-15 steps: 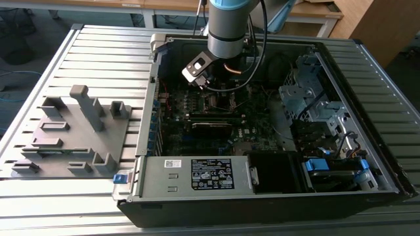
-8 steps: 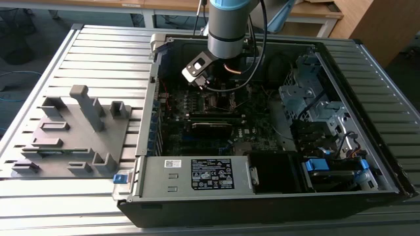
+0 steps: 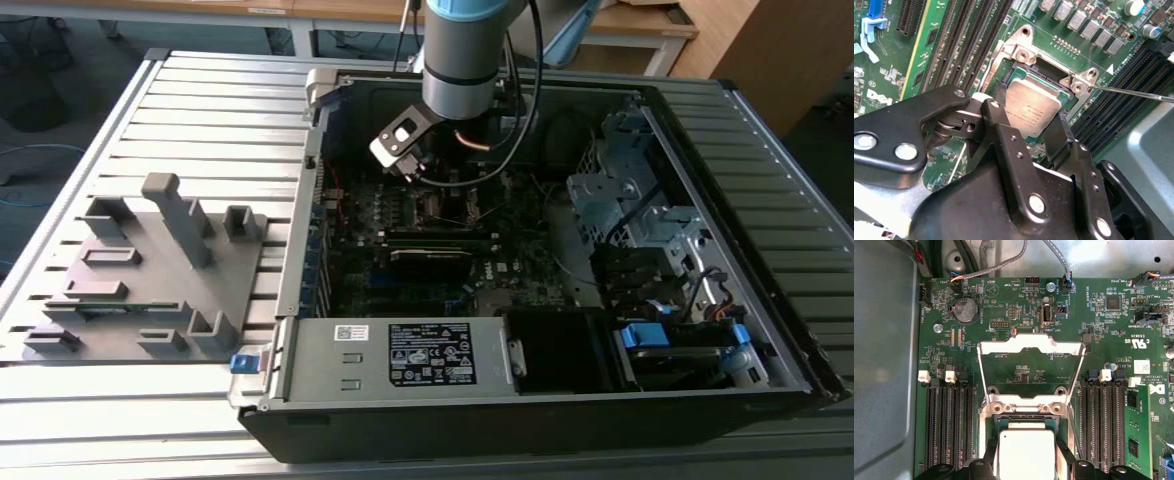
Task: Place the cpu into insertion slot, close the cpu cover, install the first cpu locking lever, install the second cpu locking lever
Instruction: 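Place the cpu into insertion slot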
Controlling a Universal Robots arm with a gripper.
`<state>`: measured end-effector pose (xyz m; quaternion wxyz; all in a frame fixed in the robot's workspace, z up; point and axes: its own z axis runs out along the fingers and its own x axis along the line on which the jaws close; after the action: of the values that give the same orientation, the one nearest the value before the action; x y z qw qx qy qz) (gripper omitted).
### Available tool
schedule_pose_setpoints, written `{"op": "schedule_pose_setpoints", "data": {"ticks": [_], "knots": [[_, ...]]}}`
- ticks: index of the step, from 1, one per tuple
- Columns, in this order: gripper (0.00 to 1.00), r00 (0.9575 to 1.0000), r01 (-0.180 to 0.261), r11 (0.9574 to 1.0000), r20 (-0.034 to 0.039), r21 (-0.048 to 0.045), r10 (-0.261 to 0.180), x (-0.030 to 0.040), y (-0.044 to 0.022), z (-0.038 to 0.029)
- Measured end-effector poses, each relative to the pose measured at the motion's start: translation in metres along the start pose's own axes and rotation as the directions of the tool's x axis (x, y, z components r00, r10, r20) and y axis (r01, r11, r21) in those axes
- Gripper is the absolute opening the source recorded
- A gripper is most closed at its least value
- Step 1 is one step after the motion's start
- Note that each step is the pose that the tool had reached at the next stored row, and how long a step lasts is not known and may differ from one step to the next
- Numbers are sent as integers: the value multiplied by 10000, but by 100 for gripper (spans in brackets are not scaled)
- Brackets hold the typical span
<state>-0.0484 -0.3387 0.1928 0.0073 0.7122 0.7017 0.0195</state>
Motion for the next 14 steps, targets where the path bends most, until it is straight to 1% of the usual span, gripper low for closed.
{"op": "schedule_pose_setpoints", "data": {"ticks": [14], "knots": [[54, 10000, -37, 10000, 0, 1, 37, 0, -1, 19]]}}
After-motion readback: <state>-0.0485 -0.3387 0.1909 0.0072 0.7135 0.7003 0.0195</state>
